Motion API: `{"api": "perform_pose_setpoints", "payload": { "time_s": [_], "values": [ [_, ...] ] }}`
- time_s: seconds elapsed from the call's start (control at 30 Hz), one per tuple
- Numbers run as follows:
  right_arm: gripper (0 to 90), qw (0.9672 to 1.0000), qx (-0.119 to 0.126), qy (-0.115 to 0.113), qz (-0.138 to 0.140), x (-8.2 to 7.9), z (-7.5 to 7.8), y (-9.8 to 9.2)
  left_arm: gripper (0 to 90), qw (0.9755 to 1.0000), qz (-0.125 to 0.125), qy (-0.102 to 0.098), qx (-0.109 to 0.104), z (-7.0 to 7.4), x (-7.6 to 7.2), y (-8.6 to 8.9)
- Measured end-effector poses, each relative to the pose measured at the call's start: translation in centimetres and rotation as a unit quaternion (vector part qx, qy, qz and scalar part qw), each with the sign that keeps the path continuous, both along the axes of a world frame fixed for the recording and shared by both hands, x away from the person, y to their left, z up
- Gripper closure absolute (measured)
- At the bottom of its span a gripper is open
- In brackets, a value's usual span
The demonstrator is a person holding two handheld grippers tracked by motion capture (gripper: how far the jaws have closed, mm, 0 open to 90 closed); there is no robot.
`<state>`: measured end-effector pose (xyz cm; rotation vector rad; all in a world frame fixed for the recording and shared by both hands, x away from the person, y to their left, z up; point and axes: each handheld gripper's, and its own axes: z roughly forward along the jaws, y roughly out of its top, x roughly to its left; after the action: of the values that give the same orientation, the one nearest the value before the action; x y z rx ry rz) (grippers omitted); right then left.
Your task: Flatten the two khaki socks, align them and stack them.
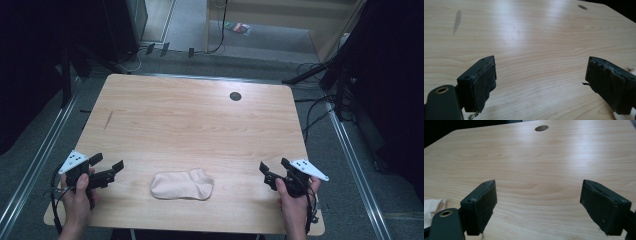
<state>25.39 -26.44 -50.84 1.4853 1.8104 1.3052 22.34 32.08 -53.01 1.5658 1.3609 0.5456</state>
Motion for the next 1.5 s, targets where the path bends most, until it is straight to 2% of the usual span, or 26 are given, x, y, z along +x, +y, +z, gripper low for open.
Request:
{"api": "perform_pose_setpoints", "payload": {
  "time_s": [0.2,0.4,0.63,0.73,0.83,0.93,1.0,1.1,1.2,1.4,1.5],
  "values": [
    [14.1,0.9998,-0.004,0.006,-0.020,-0.2,-0.4,-2.5,10.5,0.9997,0.023,-0.006,-0.002,-0.2,0.0,2.6],
    [14.3,0.9992,-0.003,0.013,-0.039,-0.1,-1.0,-4.5,10.4,0.9993,0.039,-0.001,-0.002,-0.6,0.0,4.7],
    [14.3,0.9989,-0.015,0.018,-0.041,-0.7,-2.3,-6.8,10.4,0.9990,0.043,-0.004,0.016,-1.0,-0.1,6.5],
    [14.3,0.9988,-0.008,0.018,-0.045,-1.0,-2.7,-7.9,10.4,0.9983,0.050,-0.002,0.030,-1.1,-0.3,7.2],
    [14.5,0.9987,-0.005,0.018,-0.048,-1.4,-3.0,-8.7,10.4,0.9984,0.049,-0.006,0.028,-1.2,-0.6,7.8],
    [14.7,0.9988,-0.010,0.020,-0.044,-1.6,-3.6,-9.2,10.4,0.9986,0.046,-0.009,0.024,-1.5,-0.6,8.0],
    [14.7,0.9988,-0.001,0.022,-0.044,-1.7,-3.8,-9.3,10.1,0.9986,0.047,-0.003,0.025,-1.8,-0.4,7.9],
    [14.9,0.9989,-0.005,0.021,-0.041,-1.6,-3.8,-9.1,10.1,0.9984,0.049,-0.012,0.025,-1.9,-0.5,7.8],
    [15.0,0.9989,-0.008,0.020,-0.043,-1.6,-3.8,-9.0,10.1,0.9985,0.047,-0.010,0.026,-2.0,-0.4,7.7],
    [15.1,0.9978,0.021,0.031,-0.056,-1.4,-3.9,-9.7,10.1,0.9987,0.038,-0.001,0.033,-2.2,0.0,7.3],
    [15.2,0.9976,0.023,0.032,-0.057,-1.3,-4.0,-9.8,10.1,0.9990,0.038,0.004,0.023,-2.2,0.0,7.5]
  ]
}}
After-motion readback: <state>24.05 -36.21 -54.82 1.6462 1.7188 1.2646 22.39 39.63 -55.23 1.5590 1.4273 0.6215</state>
